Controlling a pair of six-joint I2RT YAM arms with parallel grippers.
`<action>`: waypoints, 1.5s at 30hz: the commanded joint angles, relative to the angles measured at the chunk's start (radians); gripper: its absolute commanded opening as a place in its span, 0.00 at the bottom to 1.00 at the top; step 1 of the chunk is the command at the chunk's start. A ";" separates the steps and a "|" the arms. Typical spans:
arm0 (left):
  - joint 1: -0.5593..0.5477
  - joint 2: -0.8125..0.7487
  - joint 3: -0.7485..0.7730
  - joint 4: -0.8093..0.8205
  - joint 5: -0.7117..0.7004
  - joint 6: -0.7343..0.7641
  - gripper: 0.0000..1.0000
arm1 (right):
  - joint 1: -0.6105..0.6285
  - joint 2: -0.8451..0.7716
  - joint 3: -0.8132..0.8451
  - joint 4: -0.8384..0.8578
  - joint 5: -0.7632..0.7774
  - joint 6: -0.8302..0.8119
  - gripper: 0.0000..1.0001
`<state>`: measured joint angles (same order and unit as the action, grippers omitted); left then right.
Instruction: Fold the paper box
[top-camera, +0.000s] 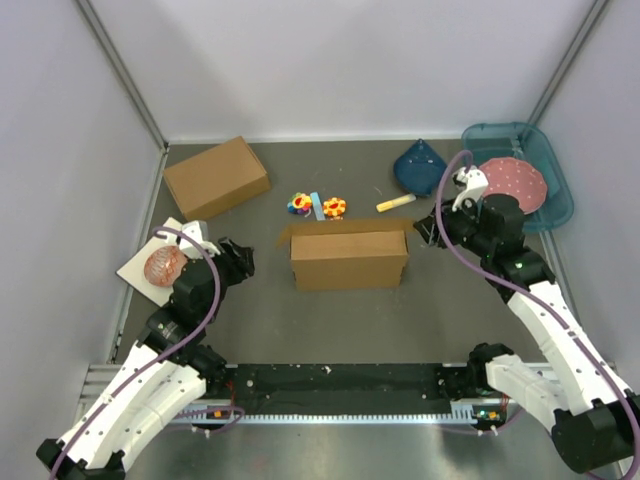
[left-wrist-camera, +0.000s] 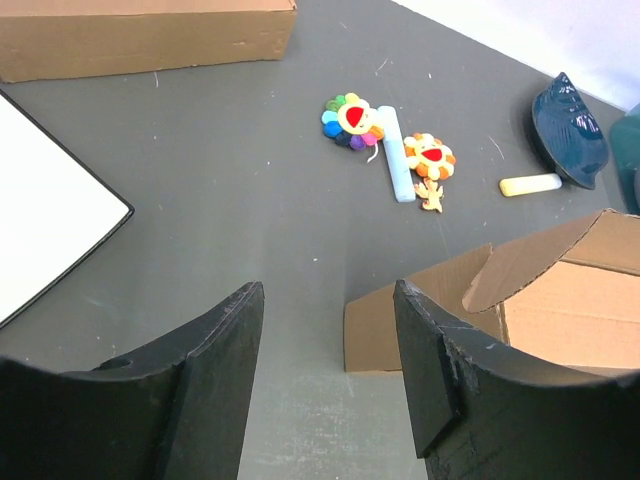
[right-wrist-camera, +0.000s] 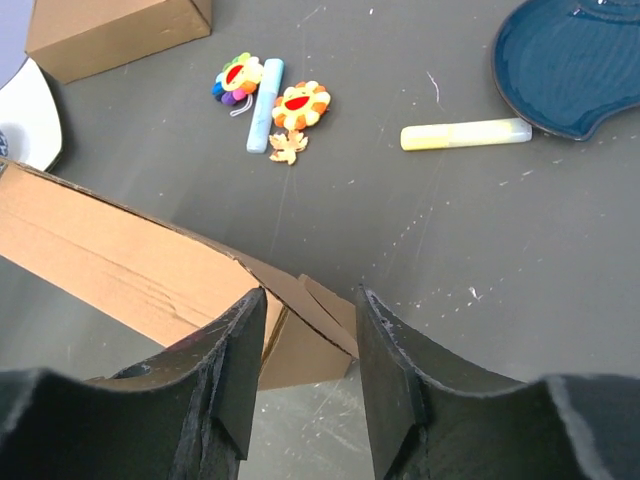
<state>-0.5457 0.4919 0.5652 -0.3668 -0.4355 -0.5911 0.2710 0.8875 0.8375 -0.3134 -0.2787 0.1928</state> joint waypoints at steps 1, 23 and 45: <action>0.003 -0.001 0.044 0.049 -0.015 0.033 0.60 | 0.005 0.005 -0.006 0.051 -0.004 -0.015 0.40; 0.007 0.014 0.050 0.328 0.110 0.138 0.64 | 0.074 -0.024 -0.058 0.062 0.004 0.017 0.08; 0.035 0.246 0.153 0.241 0.489 0.355 0.57 | 0.088 -0.048 -0.075 0.056 0.018 0.022 0.04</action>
<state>-0.5167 0.7319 0.6975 -0.1310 0.0231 -0.2699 0.3450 0.8513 0.7654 -0.2707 -0.2653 0.2050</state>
